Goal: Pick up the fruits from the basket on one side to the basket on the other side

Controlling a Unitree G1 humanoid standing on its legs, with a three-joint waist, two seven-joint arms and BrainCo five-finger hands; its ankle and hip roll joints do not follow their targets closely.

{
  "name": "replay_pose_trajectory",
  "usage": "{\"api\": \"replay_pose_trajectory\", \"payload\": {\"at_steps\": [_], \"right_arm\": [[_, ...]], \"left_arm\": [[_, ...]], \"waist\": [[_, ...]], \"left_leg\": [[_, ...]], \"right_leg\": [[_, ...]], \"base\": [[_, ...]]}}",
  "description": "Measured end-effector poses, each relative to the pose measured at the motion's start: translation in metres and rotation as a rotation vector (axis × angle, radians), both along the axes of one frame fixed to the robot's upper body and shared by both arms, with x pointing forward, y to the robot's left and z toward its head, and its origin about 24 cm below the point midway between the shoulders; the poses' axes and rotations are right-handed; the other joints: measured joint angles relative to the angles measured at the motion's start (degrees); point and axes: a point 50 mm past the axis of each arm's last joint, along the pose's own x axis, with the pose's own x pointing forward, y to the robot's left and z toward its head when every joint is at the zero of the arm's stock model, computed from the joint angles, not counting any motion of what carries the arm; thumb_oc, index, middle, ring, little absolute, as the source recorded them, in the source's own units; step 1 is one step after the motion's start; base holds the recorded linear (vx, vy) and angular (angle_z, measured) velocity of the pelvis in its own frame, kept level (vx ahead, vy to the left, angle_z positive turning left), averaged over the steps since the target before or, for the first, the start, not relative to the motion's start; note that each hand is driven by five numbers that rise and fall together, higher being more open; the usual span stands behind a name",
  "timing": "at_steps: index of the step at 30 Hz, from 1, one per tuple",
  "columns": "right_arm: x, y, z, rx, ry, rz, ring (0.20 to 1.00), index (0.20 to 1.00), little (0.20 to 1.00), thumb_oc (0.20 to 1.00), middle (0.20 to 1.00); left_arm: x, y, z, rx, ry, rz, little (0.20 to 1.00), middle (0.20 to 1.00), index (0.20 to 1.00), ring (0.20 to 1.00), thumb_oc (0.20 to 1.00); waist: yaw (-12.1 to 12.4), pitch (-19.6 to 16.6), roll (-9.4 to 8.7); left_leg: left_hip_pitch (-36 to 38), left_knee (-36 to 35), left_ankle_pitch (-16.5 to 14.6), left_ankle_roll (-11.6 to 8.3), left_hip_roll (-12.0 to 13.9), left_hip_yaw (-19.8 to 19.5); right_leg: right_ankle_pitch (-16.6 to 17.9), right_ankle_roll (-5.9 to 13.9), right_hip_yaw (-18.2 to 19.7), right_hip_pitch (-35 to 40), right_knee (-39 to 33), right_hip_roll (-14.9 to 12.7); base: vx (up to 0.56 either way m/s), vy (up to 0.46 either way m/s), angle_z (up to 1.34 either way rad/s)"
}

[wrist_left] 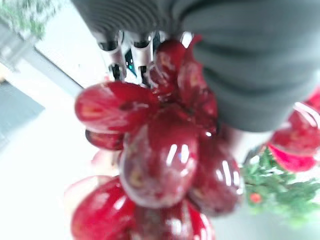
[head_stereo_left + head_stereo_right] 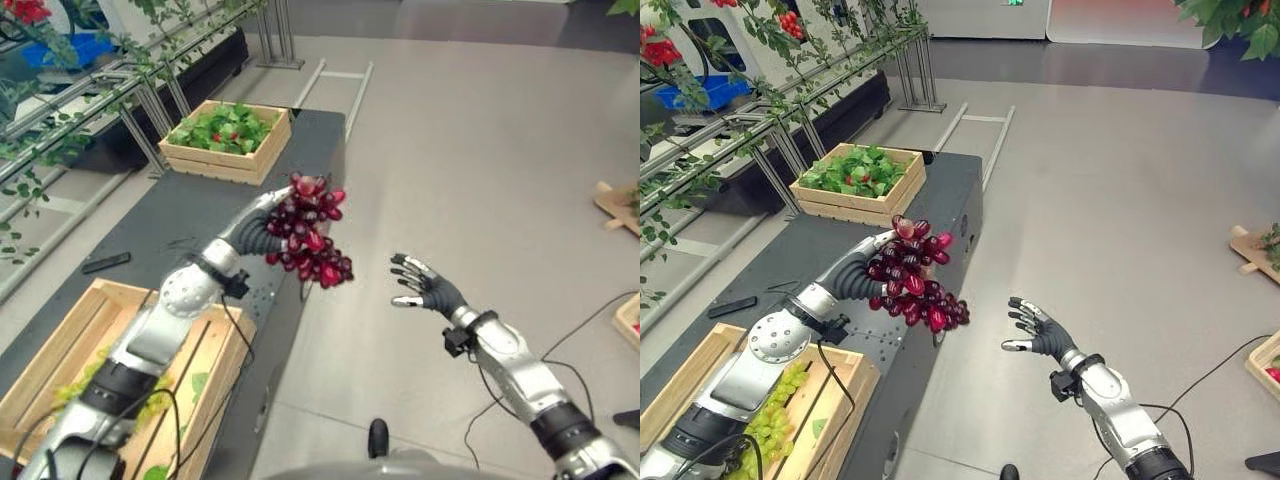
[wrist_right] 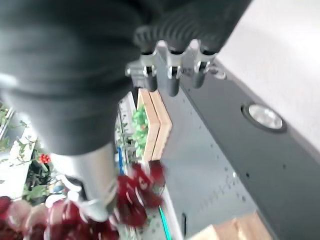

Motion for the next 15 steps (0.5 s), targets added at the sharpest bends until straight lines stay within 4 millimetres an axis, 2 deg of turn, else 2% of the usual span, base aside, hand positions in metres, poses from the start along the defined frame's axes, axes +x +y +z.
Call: {"api": "replay_pose_trajectory", "payload": {"at_steps": [3, 5, 6, 7, 8, 10, 11, 12, 15], "right_arm": [[-0.002, 0.007, 0.001, 0.065, 0.029, 0.047, 1.0, 1.0, 1.0, 1.0, 1.0], [0.0, 0.012, 0.003, 0.103, 0.049, 0.073, 1.0, 1.0, 1.0, 1.0, 1.0], [0.0, 0.016, 0.004, 0.137, 0.081, 0.107, 1.0, 1.0, 1.0, 1.0, 1.0], [0.0, 0.017, 0.005, 0.14, 0.093, 0.129, 1.0, 1.0, 1.0, 1.0, 1.0], [-0.001, 0.019, 0.009, 0.152, 0.11, 0.169, 1.0, 1.0, 1.0, 1.0, 1.0], [-0.004, 0.019, 0.019, 0.148, 0.098, 0.226, 1.0, 1.0, 1.0, 1.0, 1.0], [-0.006, 0.017, 0.023, 0.136, 0.093, 0.248, 1.0, 1.0, 1.0, 1.0, 1.0], [-0.007, 0.014, 0.03, 0.123, 0.081, 0.271, 1.0, 1.0, 1.0, 1.0, 1.0], [-0.007, 0.016, 0.036, 0.132, 0.06, 0.296, 1.0, 1.0, 1.0, 1.0, 1.0]], "left_arm": [[-0.001, -0.008, 0.001, -0.05, 0.03, -0.06, 0.2, 0.2, 0.2, 0.2, 0.2], [0.0, -0.01, 0.004, -0.068, 0.032, -0.078, 0.2, 0.2, 0.2, 0.2, 0.2], [0.003, -0.02, 0.012, -0.062, 0.018, -0.113, 0.2, 0.2, 0.2, 0.2, 0.2], [0.004, -0.025, 0.014, -0.058, 0.01, -0.135, 0.2, 0.2, 0.2, 0.2, 0.2], [0.003, -0.028, 0.015, -0.067, 0.012, -0.155, 0.2, 0.2, 0.2, 0.2, 0.2], [0.003, -0.027, 0.016, -0.07, 0.011, -0.15, 0.2, 0.2, 0.2, 0.2, 0.2], [0.004, -0.025, 0.017, -0.074, 0.01, -0.146, 0.2, 0.2, 0.2, 0.2, 0.2], [0.004, -0.023, 0.018, -0.071, 0.007, -0.134, 0.2, 0.2, 0.2, 0.2, 0.2], [0.005, -0.022, 0.02, -0.066, -0.001, -0.133, 0.2, 0.2, 0.2, 0.2, 0.2]], "waist": [[0.14, -0.21, 0.24], [0.71, -0.05, -0.05], [0.73, 0.75, -1.54], [1.47, 0.85, -1.95], [1.99, 1.05, -2.54], [1.68, 1.09, -2.58], [1.71, 1.1, -2.57], [1.6, 1.18, -2.8], [1.19, 0.79, -2.96]], "left_leg": [[-0.94, 2.56, -0.23, -0.28, 0.71, -0.83], [-3.68, 7.45, -0.28, -0.38, 0.83, -3.16], [-6.98, 13.19, 0.45, -0.32, 0.16, -7.14], [-8.05, 14.6, 0.8, -0.09, -0.18, -8.88], [-9.29, 13.28, -1.12, -1.25, -2.45, -14.33], [-9.39, 6.63, -0.85, -1.06, -5.51, -18.11], [-9.84, 5.56, -0.55, -0.6, -5.81, -18.28], [-10.12, 5.8, -0.13, 0.13, -5.4, -16.68], [-8.96, 5.31, -0.52, 0.61, -4.46, -15.52]], "right_leg": [[-0.83, -0.49, -0.09, -0.03, 0.88, 0.31], [-1.46, -1.29, 0.0, -0.73, 2.09, 0.52], [-2.11, -2.13, 1.69, -1.56, 3.5, -0.57], [-2.24, -2.37, 1.92, -1.64, 3.66, -1.03], [-1.32, -2.87, 4.15, -0.96, 2.73, -0.94], [-1.26, -3.05, 6.33, -1.66, 2.6, -0.77], [-1.4, -3.19, 6.67, -2.22, 3.12, -0.56], [-1.56, -3.4, 6.89, -2.56, 3.66, 0.38], [-1.59, -3.44, 7.21, -3.82, 3.83, 2.25]], "base": [[-0.01, -0.206, 0.08], [-0.07, -0.209, 0.2], [0.05, -0.053, 0.17], [0.11, -0.014, 0.16], [0.11, -0.012, 0.08], [0.02, -0.005, -0.08], [0.0, 0.018, -0.39], [0.0, 0.02, -0.49], [0.07, 0.079, -0.56]]}}
